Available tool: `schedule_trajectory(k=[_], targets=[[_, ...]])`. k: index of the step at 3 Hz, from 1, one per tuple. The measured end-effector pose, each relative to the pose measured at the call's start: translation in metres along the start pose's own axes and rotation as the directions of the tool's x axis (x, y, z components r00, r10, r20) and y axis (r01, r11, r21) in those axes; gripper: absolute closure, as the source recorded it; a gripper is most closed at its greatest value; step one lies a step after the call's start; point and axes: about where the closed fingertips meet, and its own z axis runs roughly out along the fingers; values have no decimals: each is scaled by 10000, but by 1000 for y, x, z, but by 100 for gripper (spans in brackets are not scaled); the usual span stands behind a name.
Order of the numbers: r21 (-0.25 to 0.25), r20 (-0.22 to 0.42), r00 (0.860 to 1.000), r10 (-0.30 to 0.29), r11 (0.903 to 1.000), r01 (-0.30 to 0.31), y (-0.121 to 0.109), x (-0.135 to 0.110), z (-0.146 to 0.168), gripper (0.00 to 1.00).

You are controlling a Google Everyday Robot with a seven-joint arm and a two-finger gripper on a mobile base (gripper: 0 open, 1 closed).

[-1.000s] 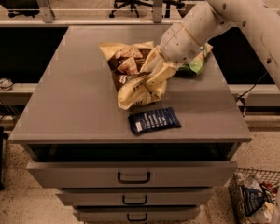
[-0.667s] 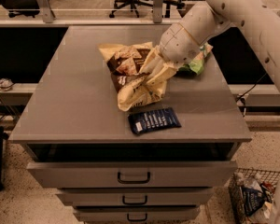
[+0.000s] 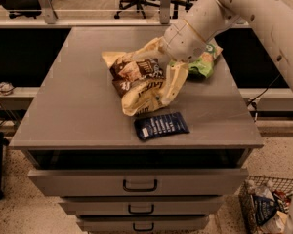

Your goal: Move brown chip bag near rxbar blueberry

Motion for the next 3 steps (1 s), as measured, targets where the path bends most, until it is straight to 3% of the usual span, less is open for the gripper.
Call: schedule_trajectory(k=[1, 2, 3], targets=[[829, -565, 9972, 493, 9956, -446, 5, 7, -25, 0], [2487, -1186, 9747, 1896, 9560, -1557, 23, 26, -69, 0], [4527, -1812, 9237, 3375, 8625, -2263, 46, 43, -128, 0]])
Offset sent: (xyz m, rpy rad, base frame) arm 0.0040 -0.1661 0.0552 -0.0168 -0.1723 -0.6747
